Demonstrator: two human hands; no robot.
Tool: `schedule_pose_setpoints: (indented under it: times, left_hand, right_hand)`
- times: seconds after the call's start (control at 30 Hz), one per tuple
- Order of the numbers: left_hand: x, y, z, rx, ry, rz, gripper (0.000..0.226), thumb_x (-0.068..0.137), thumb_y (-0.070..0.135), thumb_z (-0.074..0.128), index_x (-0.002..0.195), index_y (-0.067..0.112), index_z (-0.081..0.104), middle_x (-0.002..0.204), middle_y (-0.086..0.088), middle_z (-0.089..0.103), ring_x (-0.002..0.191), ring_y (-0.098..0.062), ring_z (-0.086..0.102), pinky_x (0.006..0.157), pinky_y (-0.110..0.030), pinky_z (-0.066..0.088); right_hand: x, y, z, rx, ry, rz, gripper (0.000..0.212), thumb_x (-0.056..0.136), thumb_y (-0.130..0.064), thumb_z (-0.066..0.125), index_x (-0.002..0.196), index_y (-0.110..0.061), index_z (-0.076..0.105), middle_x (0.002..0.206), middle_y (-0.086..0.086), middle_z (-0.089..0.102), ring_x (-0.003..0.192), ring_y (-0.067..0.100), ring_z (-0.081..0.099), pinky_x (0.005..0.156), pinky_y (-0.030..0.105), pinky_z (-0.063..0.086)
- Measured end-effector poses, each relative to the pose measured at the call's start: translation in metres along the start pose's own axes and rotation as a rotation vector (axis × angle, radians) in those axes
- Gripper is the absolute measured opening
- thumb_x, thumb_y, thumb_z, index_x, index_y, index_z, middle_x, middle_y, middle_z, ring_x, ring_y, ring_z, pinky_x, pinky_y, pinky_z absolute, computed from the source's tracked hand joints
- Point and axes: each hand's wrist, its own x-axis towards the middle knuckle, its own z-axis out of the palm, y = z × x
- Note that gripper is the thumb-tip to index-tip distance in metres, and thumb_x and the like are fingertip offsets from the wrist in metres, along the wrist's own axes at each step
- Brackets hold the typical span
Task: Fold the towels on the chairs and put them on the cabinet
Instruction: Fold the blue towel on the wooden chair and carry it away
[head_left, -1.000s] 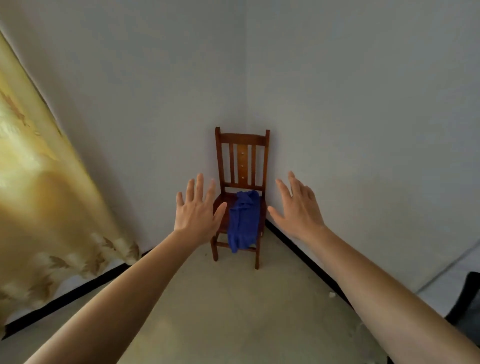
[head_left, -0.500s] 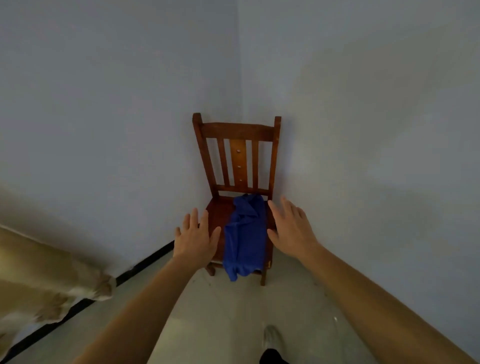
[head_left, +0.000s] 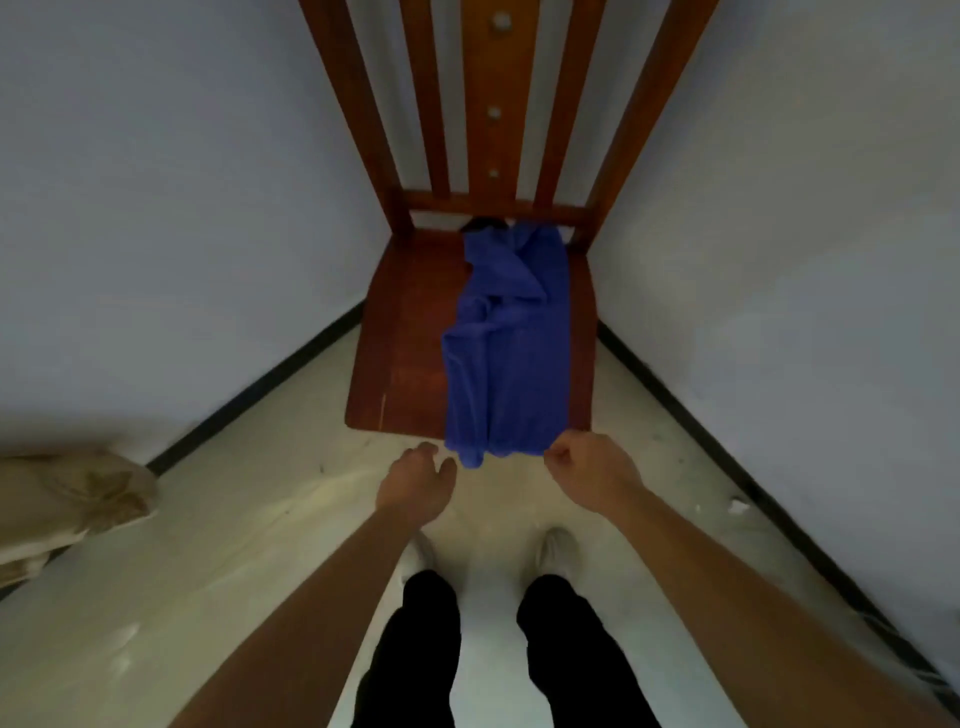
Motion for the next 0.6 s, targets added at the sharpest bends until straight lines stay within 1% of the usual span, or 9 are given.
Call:
schedule_pose_setpoints:
  times: [0.13, 0.23, 0.27, 0.3, 0.37, 0.43, 0.47, 0.53, 0.6]
  left_hand:
    - [0.068, -0.029, 0.06, -0.146, -0.117, -0.149, 0.063, 0.091, 0.04, 0.059, 0.144, 0.012, 0.04, 0.141, -0.012, 0.053, 0.128, -0.03, 0.051, 0.104, -0.034, 0.04]
    - [0.104, -0.044, 0.097, -0.268, -0.138, -0.167, 0.085, 0.083, 0.049, 0.069, 0.15, 0.014, 0.03, 0.144, -0.012, 0.048, 0.129, -0.03, 0.049, 0.104, -0.04, 0.043]
    - [0.111, -0.044, 0.104, -0.329, -0.112, -0.144, 0.089, 0.08, 0.052, 0.072, 0.15, 0.015, 0.03, 0.143, -0.011, 0.048, 0.129, -0.028, 0.049, 0.103, -0.042, 0.043]
    - [0.118, -0.045, 0.11, -0.39, -0.062, -0.11, 0.086, 0.079, 0.052, 0.075, 0.147, 0.017, 0.035, 0.139, -0.007, 0.049, 0.125, -0.026, 0.049, 0.101, -0.042, 0.044]
    - [0.125, -0.045, 0.118, -0.488, 0.043, -0.061, 0.055, 0.085, 0.041, 0.072, 0.13, 0.015, 0.053, 0.123, 0.0, 0.056, 0.113, -0.021, 0.053, 0.092, -0.036, 0.044]
    - [0.121, -0.046, 0.12, -0.542, 0.104, -0.062, 0.019, 0.093, 0.03, 0.062, 0.106, 0.016, 0.063, 0.108, -0.004, 0.065, 0.102, -0.025, 0.06, 0.086, -0.039, 0.046]
    - [0.114, -0.047, 0.12, -0.586, 0.096, -0.083, 0.01, 0.094, 0.027, 0.058, 0.098, 0.018, 0.061, 0.101, -0.007, 0.067, 0.094, -0.027, 0.062, 0.082, -0.04, 0.047]
    - [0.092, -0.048, 0.113, -0.654, 0.067, -0.136, 0.013, 0.096, 0.023, 0.05, 0.093, 0.015, 0.059, 0.09, -0.007, 0.064, 0.082, -0.025, 0.057, 0.074, -0.036, 0.044]
    - [0.068, -0.048, 0.102, -0.712, 0.058, -0.179, 0.022, 0.097, 0.022, 0.045, 0.088, 0.007, 0.06, 0.079, -0.002, 0.057, 0.074, -0.021, 0.051, 0.068, -0.032, 0.04]
  right_hand:
    - [0.059, 0.023, 0.088, 0.135, -0.164, 0.145, 0.033, 0.098, -0.037, 0.047, 0.11, -0.011, 0.064, 0.127, 0.015, 0.062, 0.121, 0.034, 0.057, 0.094, 0.034, 0.044]
    - [0.09, 0.032, 0.138, 0.466, -0.108, 0.347, 0.064, 0.094, -0.033, 0.063, 0.147, -0.008, 0.038, 0.143, 0.015, 0.053, 0.13, 0.033, 0.051, 0.097, 0.033, 0.042]
    - [0.099, 0.033, 0.149, 0.614, -0.047, 0.399, 0.076, 0.09, -0.03, 0.07, 0.151, -0.009, 0.03, 0.146, 0.013, 0.05, 0.132, 0.033, 0.05, 0.096, 0.032, 0.041]
    - [0.108, 0.035, 0.159, 0.749, 0.008, 0.422, 0.082, 0.086, -0.028, 0.075, 0.151, -0.011, 0.029, 0.147, 0.011, 0.048, 0.132, 0.031, 0.05, 0.097, 0.032, 0.041]
    - [0.12, 0.037, 0.175, 1.019, 0.041, 0.445, 0.085, 0.079, -0.035, 0.08, 0.148, -0.018, 0.034, 0.144, 0.006, 0.05, 0.129, 0.026, 0.052, 0.105, 0.038, 0.044]
    - [0.12, 0.039, 0.185, 1.141, 0.051, 0.49, 0.073, 0.08, -0.043, 0.074, 0.142, -0.021, 0.043, 0.133, 0.004, 0.056, 0.116, 0.023, 0.057, 0.105, 0.047, 0.047]
    - [0.117, 0.036, 0.182, 1.136, 0.078, 0.49, 0.059, 0.083, -0.044, 0.07, 0.133, -0.023, 0.049, 0.127, 0.004, 0.06, 0.109, 0.023, 0.059, 0.101, 0.046, 0.05]
    - [0.104, 0.032, 0.173, 1.053, 0.16, 0.453, 0.022, 0.088, -0.042, 0.065, 0.103, -0.026, 0.06, 0.101, 0.001, 0.066, 0.093, 0.024, 0.061, 0.083, 0.038, 0.052]
    - [0.09, 0.025, 0.161, 1.032, 0.13, 0.413, 0.014, 0.094, -0.036, 0.059, 0.087, -0.024, 0.06, 0.081, -0.004, 0.061, 0.08, 0.021, 0.056, 0.073, 0.034, 0.044]
